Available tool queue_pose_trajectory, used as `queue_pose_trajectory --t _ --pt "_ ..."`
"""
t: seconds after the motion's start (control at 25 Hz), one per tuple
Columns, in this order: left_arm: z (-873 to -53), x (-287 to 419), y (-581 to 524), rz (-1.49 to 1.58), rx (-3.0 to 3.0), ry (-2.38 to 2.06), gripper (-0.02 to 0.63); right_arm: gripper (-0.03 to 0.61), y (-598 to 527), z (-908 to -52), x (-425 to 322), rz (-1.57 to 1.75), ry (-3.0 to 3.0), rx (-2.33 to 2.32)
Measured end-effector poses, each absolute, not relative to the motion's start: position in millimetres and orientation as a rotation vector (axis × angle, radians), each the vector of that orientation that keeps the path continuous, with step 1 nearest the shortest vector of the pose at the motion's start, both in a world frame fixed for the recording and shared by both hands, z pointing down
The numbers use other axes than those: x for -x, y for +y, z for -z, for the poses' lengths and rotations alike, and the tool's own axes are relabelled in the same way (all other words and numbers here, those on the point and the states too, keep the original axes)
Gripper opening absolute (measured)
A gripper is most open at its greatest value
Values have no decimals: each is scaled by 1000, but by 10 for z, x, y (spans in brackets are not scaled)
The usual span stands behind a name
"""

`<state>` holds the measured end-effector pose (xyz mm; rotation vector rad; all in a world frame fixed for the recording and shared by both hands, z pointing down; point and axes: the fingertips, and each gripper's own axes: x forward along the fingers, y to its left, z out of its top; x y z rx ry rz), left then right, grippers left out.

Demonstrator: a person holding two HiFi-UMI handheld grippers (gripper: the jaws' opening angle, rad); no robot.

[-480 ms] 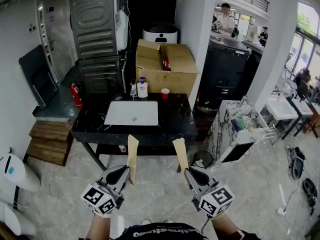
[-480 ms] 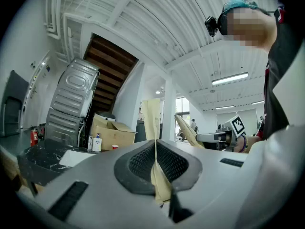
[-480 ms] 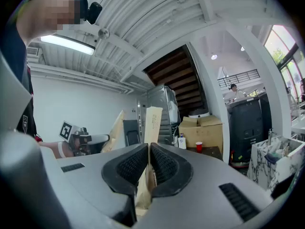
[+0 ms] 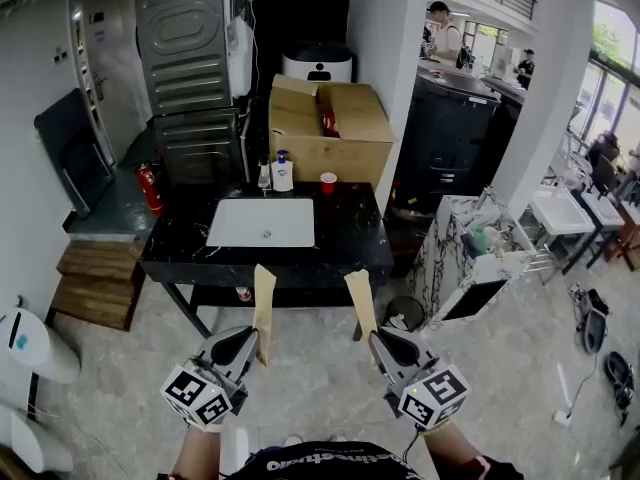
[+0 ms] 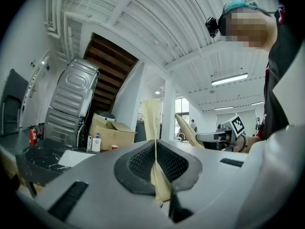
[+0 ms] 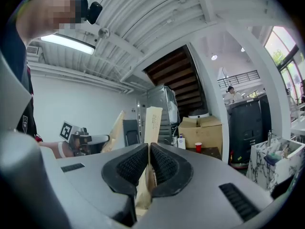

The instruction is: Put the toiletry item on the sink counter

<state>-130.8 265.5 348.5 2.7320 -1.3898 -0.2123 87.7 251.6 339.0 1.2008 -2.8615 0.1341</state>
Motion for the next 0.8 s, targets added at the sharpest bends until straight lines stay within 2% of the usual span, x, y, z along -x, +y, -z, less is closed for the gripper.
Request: queue_pose_trajectory --t 0.8 --pt "-3520 1232 2588 215 -2710 -1382 21 51 2437 -3457 -965 -200 -2870 -1188"
